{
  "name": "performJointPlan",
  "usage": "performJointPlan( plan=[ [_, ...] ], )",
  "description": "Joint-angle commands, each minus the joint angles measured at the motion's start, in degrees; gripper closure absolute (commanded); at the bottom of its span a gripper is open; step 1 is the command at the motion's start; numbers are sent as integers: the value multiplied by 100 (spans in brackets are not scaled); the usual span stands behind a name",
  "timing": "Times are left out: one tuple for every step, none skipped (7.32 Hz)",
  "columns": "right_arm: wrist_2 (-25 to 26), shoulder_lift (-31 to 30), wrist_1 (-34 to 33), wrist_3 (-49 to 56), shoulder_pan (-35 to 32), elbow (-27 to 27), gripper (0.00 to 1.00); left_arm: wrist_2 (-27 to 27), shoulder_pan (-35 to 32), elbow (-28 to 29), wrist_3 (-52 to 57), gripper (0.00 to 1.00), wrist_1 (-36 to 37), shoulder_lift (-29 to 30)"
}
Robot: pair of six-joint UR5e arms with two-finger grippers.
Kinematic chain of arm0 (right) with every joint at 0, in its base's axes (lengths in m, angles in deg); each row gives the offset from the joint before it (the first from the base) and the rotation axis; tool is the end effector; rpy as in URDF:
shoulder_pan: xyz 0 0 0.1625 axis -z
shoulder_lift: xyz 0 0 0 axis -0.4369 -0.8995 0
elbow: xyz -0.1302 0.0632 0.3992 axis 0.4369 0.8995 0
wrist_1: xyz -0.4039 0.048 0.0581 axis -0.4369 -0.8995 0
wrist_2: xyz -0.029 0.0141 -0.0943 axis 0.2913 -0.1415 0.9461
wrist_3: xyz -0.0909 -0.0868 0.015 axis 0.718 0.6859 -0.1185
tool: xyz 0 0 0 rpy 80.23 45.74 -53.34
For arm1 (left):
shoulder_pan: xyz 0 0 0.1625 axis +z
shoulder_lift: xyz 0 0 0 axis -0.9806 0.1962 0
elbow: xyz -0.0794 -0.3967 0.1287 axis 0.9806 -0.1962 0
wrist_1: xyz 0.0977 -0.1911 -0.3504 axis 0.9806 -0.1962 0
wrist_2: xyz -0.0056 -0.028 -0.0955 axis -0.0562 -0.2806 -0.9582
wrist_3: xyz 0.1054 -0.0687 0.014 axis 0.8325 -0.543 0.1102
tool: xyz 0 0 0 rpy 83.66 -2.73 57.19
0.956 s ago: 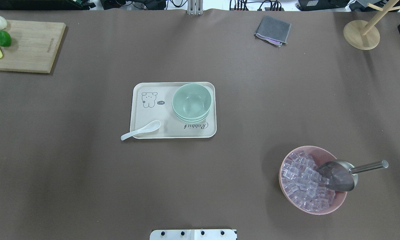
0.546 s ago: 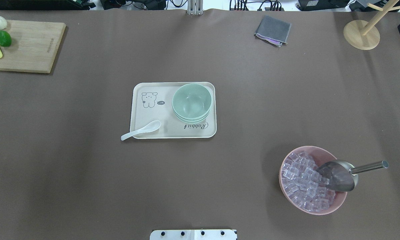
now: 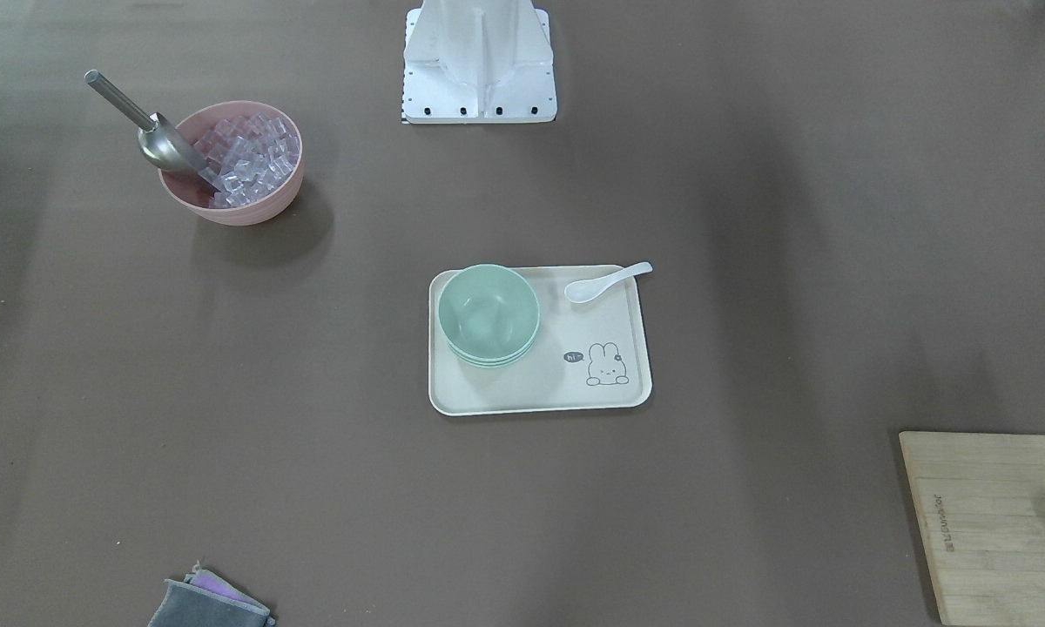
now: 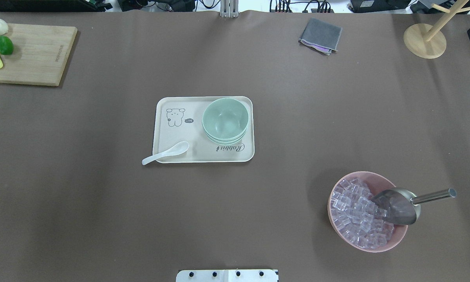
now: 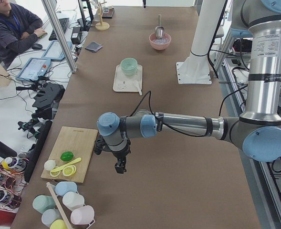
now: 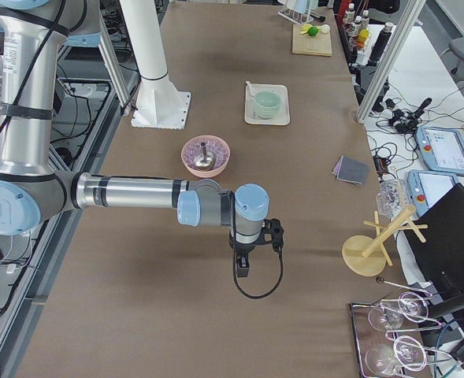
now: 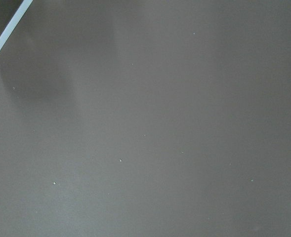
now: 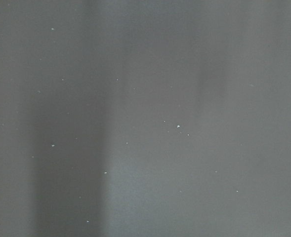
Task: Stack green bowls together
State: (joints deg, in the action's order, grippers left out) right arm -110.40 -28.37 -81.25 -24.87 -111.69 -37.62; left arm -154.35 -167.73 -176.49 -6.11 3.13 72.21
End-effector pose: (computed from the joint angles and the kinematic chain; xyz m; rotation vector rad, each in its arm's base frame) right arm 0.0175 -0.4269 0.6739 -0.0187 -0.7310 -0.1249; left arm -0.0412 -0.4731 0.6647 -0.0595 0.7366 0.1671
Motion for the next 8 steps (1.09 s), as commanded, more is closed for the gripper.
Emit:
performJointPlan(
  plan=[
    [72,80,-711,7,0,-415,0,-40,-217,-96,-9,2,8,6],
    [212,71,-785,7,9,-478,0,12,-218,-375,0,2,-10,-20],
    [205,88,-777,7,9,-488,0,13,-210,-421,8,2,-27,-3],
    [187,88,-777,7,9,-488,0,13,-209,-448,26,2,-36,-3],
    [178,88,-768,7,17,-488,0,13,-209,-431,26,2,-36,-3],
    [161,97,-768,7,17,-496,0,13,-209,-422,17,2,-36,-12],
    [152,97,-768,16,17,-497,0,13,-209,-413,9,2,-36,-12],
    [143,97,-768,24,17,-505,0,13,-209,-396,8,2,-36,-12]
  ],
)
